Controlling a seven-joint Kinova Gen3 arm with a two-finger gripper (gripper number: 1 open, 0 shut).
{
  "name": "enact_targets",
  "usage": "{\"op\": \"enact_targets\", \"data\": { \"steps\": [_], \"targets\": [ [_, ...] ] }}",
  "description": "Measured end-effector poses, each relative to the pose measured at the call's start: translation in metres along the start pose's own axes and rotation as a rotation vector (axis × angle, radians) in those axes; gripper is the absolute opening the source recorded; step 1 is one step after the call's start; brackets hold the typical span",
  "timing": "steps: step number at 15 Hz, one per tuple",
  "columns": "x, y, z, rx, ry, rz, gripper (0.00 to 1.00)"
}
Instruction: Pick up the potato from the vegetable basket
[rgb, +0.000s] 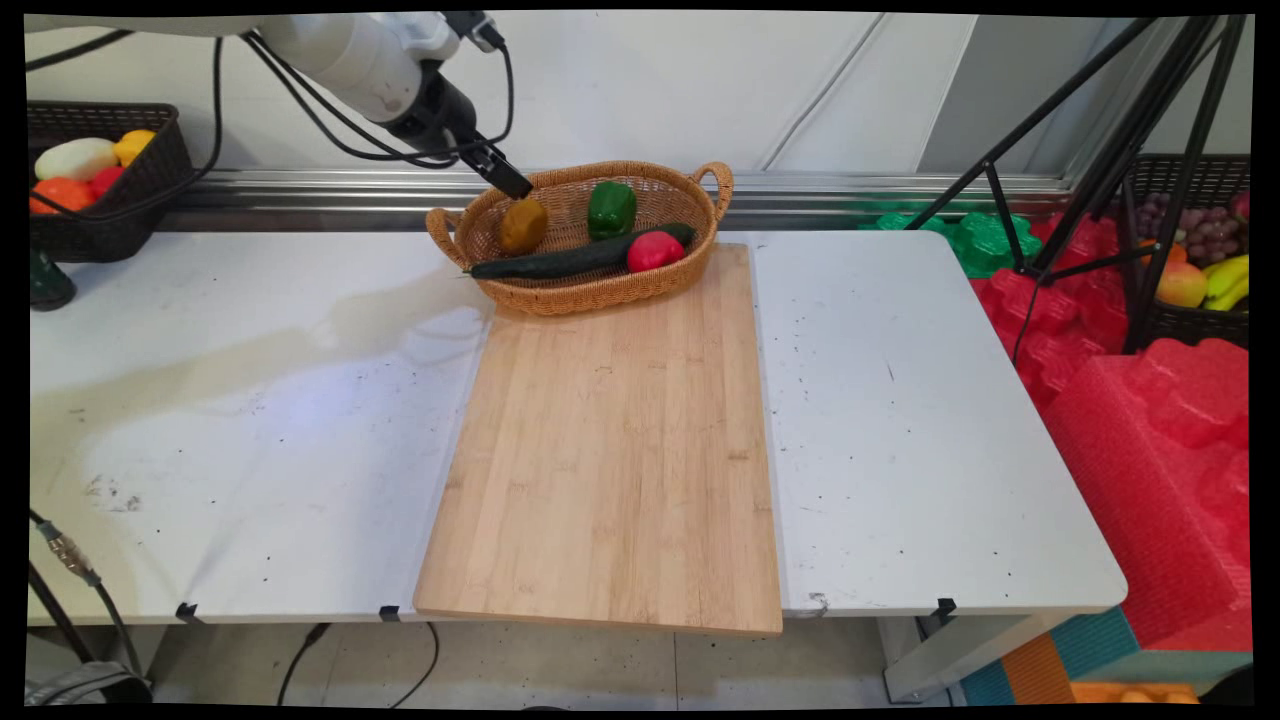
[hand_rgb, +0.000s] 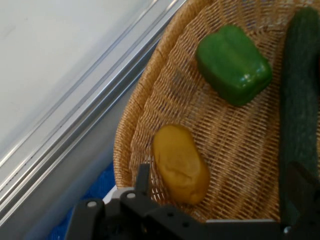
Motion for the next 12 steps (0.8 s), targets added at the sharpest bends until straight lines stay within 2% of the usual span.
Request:
{"op": "enact_targets", "data": {
  "steps": [6, 12],
  "targets": [
    [0.013, 0.001, 0.049, 0.036, -0.085, -0.046, 1.00],
    [0.021, 0.005, 0.085, 0.032, -0.142, -0.045, 1.00]
  ]
}}
